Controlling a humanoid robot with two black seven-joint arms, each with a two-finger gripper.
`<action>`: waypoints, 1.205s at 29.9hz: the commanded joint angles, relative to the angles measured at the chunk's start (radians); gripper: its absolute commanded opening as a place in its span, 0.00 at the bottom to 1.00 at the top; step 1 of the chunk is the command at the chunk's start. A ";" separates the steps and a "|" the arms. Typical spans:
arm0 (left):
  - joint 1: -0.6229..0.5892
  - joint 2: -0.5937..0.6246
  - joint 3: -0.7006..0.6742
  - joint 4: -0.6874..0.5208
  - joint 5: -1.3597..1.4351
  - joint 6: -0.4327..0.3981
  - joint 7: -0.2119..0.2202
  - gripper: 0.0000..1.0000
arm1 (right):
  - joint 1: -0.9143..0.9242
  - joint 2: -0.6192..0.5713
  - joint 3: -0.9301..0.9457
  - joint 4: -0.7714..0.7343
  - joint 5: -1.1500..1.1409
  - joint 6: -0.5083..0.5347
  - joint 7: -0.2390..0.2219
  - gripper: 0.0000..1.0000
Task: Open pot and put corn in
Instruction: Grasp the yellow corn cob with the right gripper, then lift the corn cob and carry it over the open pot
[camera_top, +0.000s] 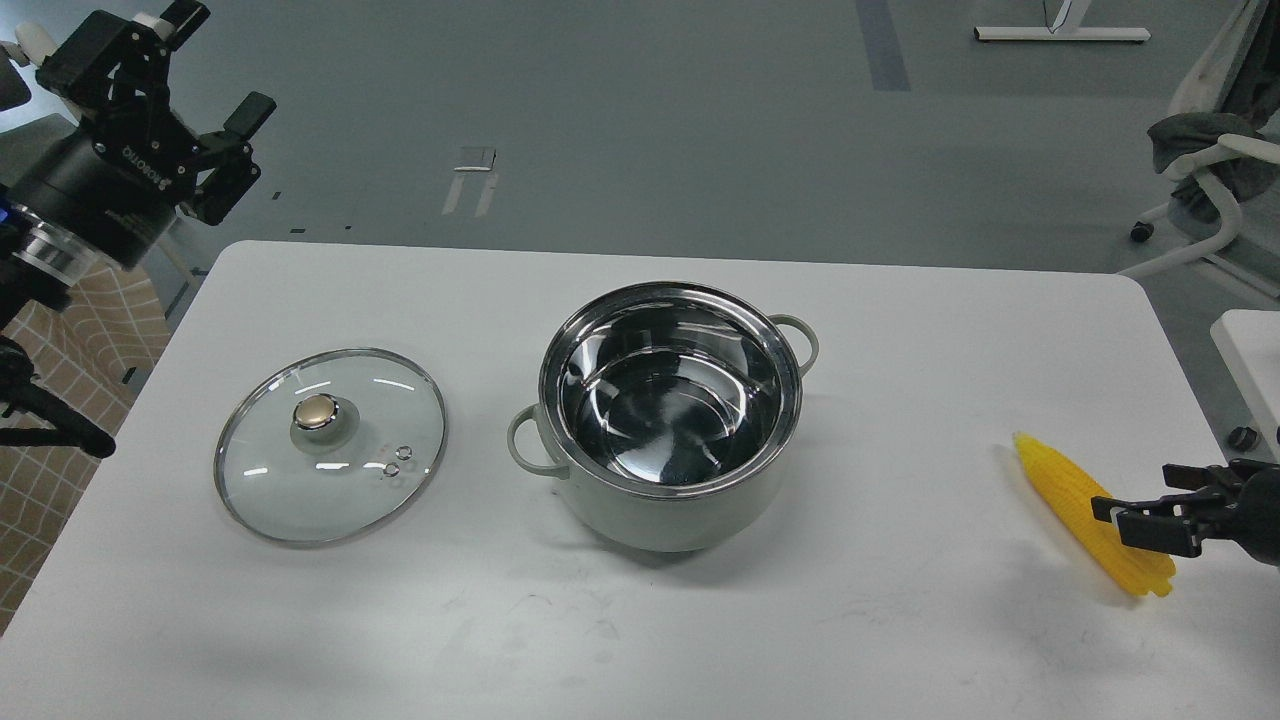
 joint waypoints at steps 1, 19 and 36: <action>0.005 0.002 -0.006 -0.015 -0.001 0.003 0.000 0.90 | -0.005 0.029 -0.003 -0.006 -0.001 -0.007 0.000 0.99; 0.056 0.006 -0.053 -0.063 -0.001 0.012 0.000 0.90 | -0.023 0.079 -0.020 -0.038 -0.032 -0.007 0.000 0.00; 0.058 0.003 -0.056 -0.063 -0.001 0.012 0.000 0.90 | 0.458 0.047 -0.082 0.051 0.005 0.115 0.000 0.00</action>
